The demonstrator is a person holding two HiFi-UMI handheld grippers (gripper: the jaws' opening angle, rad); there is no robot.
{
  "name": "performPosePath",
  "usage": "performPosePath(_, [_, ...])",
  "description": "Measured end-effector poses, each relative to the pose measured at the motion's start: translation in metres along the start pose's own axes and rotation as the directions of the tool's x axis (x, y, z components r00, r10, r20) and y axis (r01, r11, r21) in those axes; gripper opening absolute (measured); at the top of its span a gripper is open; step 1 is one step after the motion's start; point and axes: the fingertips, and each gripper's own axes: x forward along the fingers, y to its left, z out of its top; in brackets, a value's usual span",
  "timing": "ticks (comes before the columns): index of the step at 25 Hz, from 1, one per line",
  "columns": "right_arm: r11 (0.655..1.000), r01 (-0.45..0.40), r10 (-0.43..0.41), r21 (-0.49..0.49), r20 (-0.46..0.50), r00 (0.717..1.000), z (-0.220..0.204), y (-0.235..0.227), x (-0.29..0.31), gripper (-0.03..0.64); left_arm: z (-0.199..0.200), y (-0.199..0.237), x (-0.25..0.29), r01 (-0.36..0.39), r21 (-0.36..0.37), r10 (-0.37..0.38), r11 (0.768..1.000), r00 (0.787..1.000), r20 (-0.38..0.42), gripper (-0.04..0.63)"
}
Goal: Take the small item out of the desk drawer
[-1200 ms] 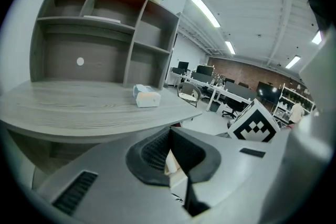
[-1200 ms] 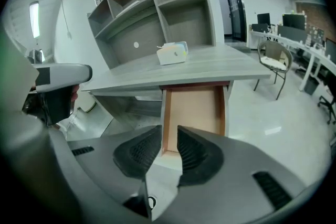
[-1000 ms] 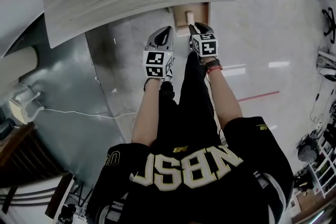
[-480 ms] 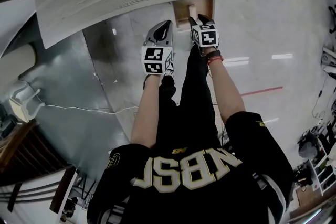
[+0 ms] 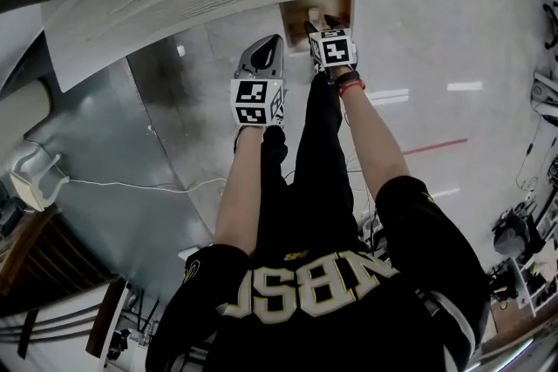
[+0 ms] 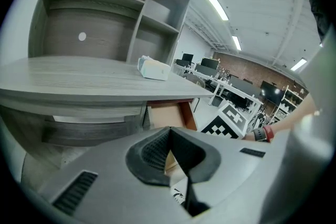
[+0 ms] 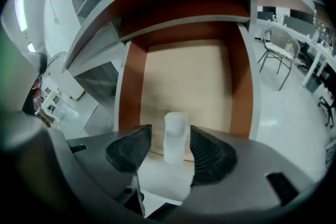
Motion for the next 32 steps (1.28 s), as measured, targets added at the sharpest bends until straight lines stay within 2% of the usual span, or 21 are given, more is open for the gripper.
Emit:
performPosePath(6, [0.999,0.037,-0.037,0.007,-0.015,0.999,-0.007,-0.003,0.014,0.216,-0.006,0.007,-0.004,-0.008,0.008,0.008,1.000,1.000,-0.009,0.014])
performPosePath(11, [0.998,0.058,-0.058,0.008,-0.021,0.998,-0.010,-0.005,0.017,0.130,-0.010,0.013,-0.009,-0.029,0.011,0.029,1.000,0.999,-0.018,0.014])
performPosePath(21, [0.998,0.059,-0.060,0.028,0.023,0.998,-0.005,-0.005,0.003,0.121,-0.007,0.010,-0.020,-0.041,0.000,0.041,0.999,0.999,-0.010,0.014])
performPosePath(32, [0.996,0.067,-0.073,0.064,0.094,0.993,0.003,0.010,-0.065,0.120,0.011,-0.002,-0.048,-0.033,0.040,0.033,0.999,0.999,-0.008,0.014])
